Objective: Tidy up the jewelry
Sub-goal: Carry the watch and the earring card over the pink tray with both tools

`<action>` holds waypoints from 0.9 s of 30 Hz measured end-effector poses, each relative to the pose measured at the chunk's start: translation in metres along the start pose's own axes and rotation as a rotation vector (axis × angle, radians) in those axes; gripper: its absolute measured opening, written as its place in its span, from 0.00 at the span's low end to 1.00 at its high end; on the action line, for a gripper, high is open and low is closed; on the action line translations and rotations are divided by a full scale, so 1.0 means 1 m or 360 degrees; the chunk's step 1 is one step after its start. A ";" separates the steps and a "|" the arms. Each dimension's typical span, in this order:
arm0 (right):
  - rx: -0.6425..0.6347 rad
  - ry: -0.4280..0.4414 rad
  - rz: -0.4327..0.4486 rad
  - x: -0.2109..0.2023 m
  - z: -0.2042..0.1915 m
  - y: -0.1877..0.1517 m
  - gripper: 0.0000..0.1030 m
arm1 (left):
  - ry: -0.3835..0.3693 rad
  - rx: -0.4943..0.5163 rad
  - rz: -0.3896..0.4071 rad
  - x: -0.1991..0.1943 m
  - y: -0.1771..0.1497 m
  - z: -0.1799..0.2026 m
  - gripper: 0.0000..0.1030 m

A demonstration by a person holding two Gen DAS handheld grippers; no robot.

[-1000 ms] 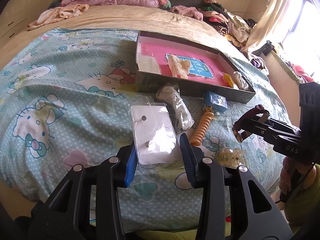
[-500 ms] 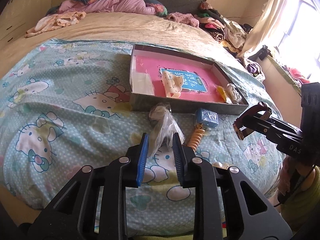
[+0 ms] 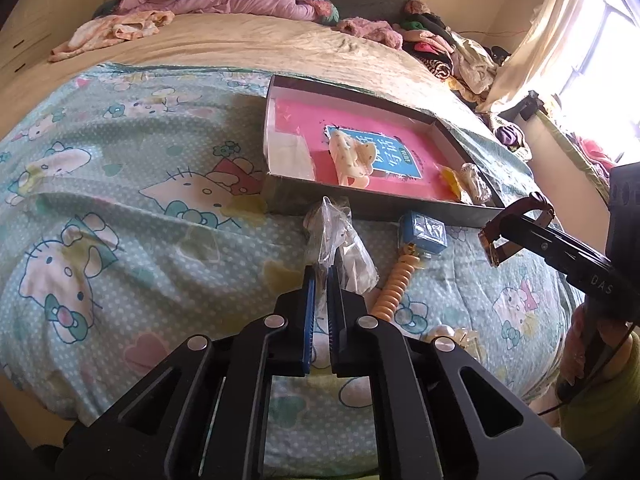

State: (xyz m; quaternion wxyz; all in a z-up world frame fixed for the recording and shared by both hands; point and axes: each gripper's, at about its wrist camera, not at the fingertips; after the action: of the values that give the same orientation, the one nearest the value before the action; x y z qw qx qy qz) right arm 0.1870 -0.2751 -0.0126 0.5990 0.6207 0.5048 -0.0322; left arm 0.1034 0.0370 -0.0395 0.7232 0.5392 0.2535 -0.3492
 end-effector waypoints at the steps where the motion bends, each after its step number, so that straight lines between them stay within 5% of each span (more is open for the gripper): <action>1: 0.0002 0.0000 0.0002 0.000 0.001 0.000 0.39 | -0.0004 -0.0006 0.0011 -0.001 0.001 0.000 0.00; 11: 0.0019 -0.0008 0.0055 -0.005 0.010 0.010 0.39 | -0.0027 0.0074 0.0135 -0.020 0.034 0.014 0.00; 27: 0.0030 -0.0055 0.0168 -0.010 0.034 0.042 0.39 | -0.0061 0.0120 0.0149 0.008 0.083 0.031 0.00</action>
State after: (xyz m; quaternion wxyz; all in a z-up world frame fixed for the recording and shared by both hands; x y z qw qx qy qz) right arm 0.2294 -0.2977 0.0139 0.6026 0.6515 0.4607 -0.0159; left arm 0.1725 0.0194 0.0132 0.7226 0.5706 0.2007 -0.3346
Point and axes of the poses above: each gripper's, at about its wrist camera, not at the fingertips, and x roughly the way its jaws point, z to its right, y to its top, and after that the axes turned 1 degree about -x, right-handed
